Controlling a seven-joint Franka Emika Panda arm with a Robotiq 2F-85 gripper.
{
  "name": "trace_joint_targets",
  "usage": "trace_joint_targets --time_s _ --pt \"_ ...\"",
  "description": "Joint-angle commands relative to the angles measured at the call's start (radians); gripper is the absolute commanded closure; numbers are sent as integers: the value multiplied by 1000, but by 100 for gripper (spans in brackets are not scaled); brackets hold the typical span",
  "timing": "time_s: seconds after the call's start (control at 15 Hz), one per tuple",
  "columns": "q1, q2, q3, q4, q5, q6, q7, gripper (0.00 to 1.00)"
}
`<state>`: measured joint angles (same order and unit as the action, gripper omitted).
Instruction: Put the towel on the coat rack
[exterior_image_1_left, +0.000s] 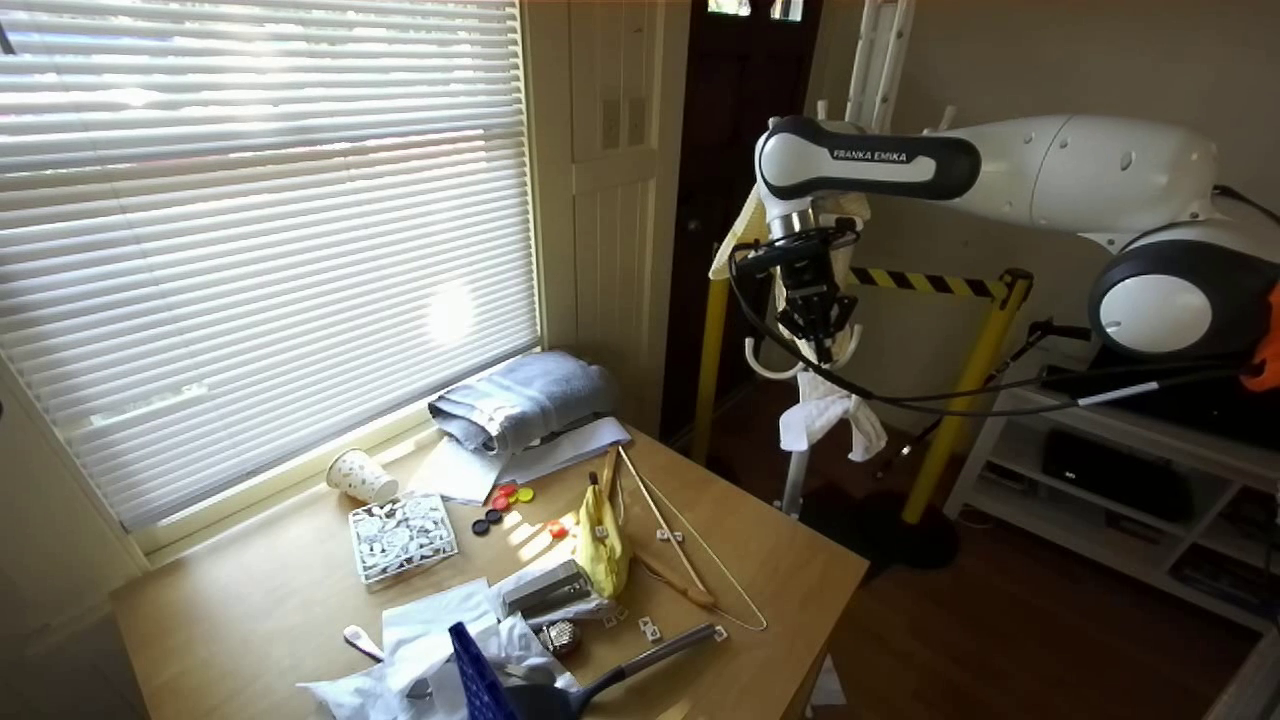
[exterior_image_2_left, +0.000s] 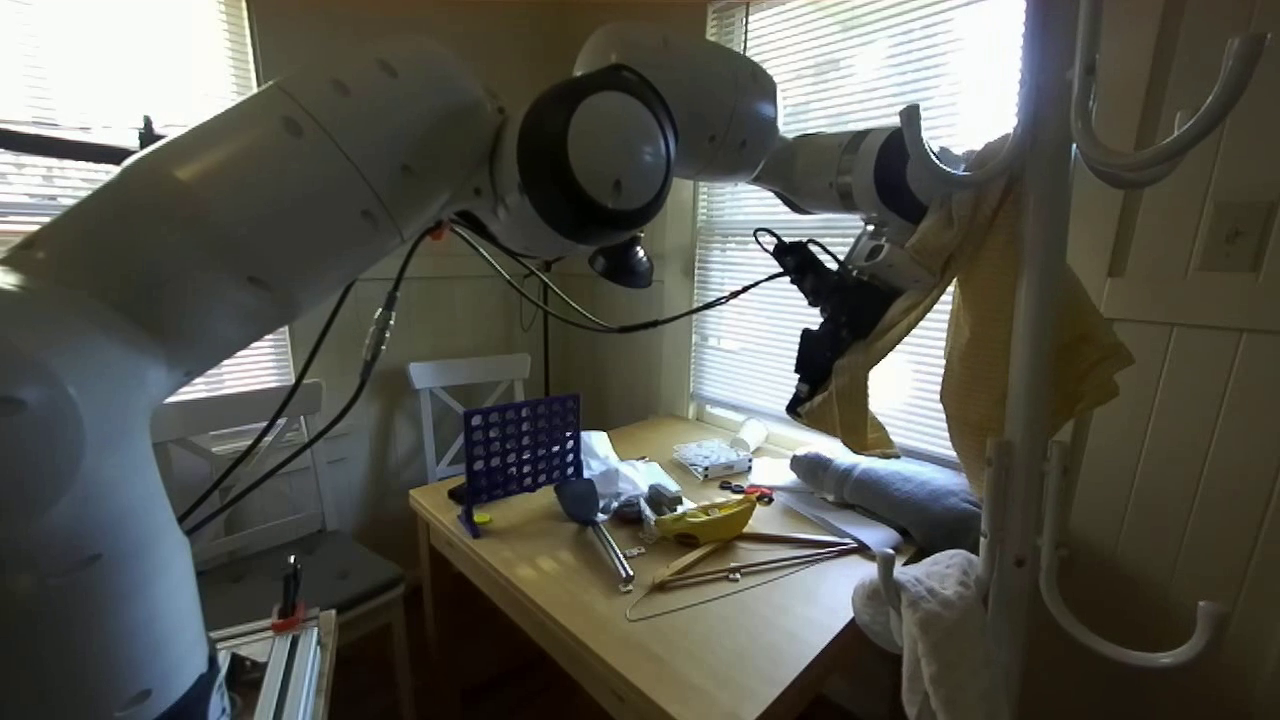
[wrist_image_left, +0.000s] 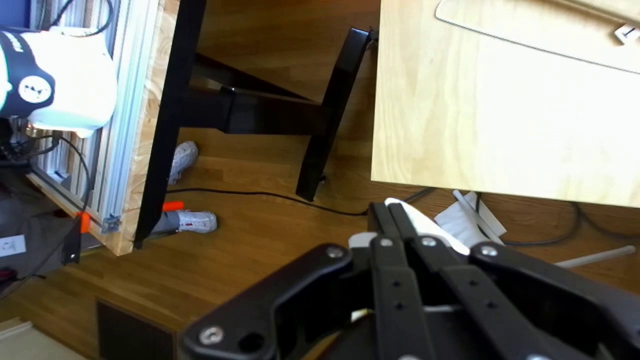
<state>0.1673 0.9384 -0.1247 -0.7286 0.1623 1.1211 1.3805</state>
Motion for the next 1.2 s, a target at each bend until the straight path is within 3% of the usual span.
trace_joint_targets --time_s 0.0,1.13 --pt "-3 2 1 0 7 0 3 99" --pt "-69 1 18 -21 51 20 44 100"
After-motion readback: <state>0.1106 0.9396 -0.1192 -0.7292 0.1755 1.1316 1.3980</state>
